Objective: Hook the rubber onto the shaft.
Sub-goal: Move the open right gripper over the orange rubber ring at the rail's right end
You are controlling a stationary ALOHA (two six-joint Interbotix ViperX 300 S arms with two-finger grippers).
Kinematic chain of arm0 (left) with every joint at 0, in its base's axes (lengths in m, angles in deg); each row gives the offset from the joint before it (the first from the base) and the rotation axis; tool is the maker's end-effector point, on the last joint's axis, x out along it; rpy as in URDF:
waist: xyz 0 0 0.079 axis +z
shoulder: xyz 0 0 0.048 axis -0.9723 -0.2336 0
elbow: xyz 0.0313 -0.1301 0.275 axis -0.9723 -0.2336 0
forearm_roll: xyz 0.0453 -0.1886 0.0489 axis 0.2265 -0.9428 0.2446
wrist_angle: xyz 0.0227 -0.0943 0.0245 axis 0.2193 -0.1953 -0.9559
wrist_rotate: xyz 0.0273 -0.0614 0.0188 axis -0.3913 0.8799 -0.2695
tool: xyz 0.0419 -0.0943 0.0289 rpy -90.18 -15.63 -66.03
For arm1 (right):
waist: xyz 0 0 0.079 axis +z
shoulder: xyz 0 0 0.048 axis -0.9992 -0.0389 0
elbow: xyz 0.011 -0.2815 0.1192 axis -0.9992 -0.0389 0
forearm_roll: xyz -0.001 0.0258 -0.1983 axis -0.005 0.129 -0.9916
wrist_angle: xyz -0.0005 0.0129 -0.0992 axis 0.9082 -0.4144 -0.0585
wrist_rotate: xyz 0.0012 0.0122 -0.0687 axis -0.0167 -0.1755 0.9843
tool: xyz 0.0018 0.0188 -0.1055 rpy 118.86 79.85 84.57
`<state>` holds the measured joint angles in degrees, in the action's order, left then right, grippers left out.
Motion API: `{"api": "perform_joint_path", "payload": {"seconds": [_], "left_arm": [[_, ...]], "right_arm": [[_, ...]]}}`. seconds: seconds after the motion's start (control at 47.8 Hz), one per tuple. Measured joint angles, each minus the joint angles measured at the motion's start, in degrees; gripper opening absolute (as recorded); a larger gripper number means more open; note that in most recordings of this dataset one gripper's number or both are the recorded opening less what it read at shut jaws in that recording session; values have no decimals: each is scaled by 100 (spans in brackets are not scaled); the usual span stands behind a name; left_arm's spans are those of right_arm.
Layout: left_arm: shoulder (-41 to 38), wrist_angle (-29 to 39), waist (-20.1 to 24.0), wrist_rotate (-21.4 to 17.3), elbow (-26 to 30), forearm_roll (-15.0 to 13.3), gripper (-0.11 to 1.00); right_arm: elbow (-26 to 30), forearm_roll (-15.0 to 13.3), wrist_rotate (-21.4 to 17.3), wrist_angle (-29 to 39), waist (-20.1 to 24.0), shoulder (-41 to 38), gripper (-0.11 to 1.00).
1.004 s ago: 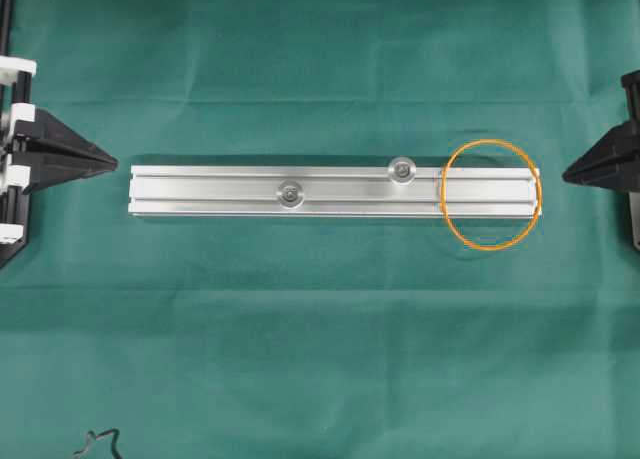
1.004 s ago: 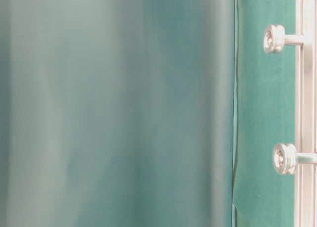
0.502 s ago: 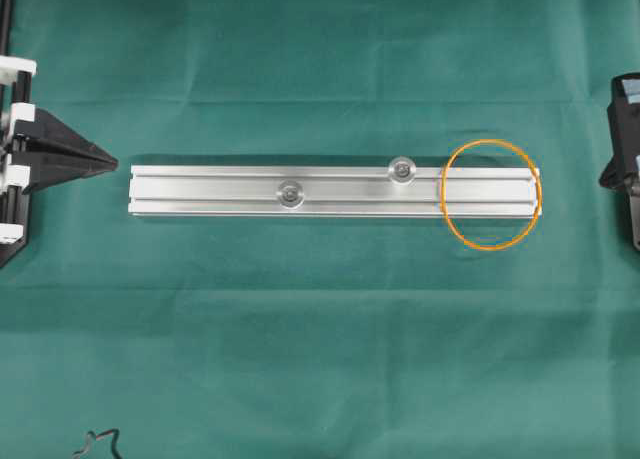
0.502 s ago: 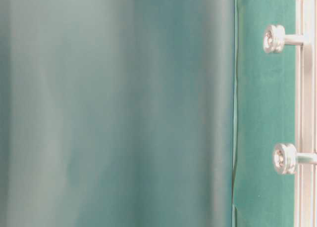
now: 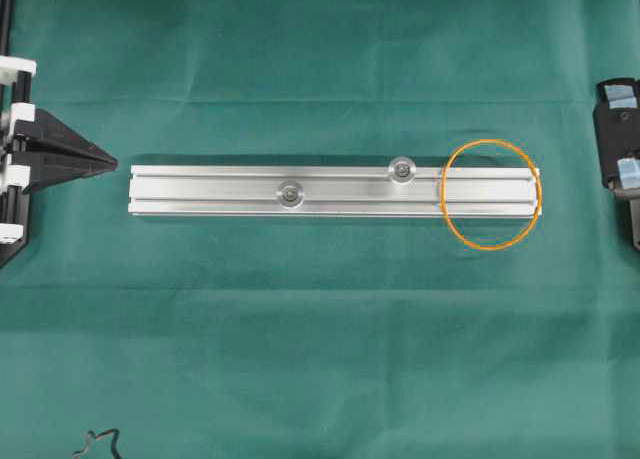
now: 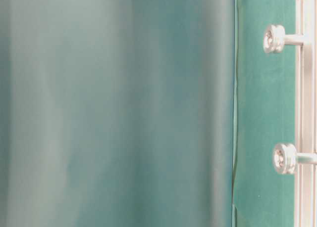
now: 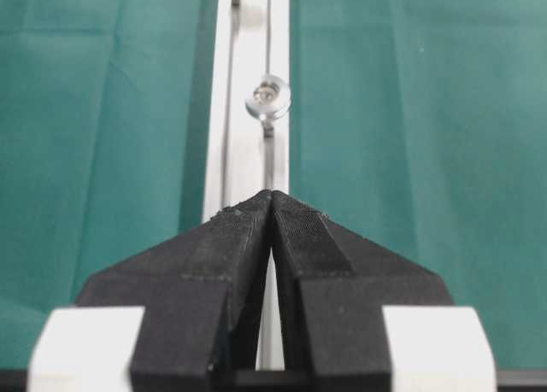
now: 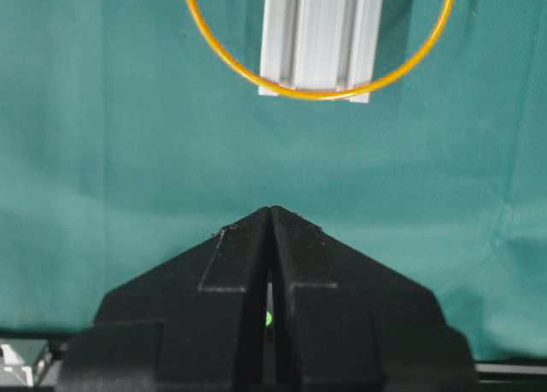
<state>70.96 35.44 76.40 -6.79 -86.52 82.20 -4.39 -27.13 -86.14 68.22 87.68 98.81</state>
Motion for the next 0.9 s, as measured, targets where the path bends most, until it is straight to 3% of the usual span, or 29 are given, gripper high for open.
{"api": "perform_joint_path", "payload": {"seconds": [0.397,0.481,0.564,0.774,0.836,0.899], "left_arm": [[9,-9,0,0,0,0,0],[9,0,0,-9,0,0,0],[0,-9,0,-9,0,0,0],[9,-9,0,-9,0,0,0],[0,0,0,0,0,0,0],[0,0,0,-9,0,0,0]], "right_arm": [[0,-158,-334,35,0,0,3],[0,-176,-343,97,0,0,9],[0,-176,-343,141,0,0,24],[0,-211,-352,167,0,0,86],[0,-255,-352,167,0,0,96],[0,-308,-343,167,0,-9,96]]}}
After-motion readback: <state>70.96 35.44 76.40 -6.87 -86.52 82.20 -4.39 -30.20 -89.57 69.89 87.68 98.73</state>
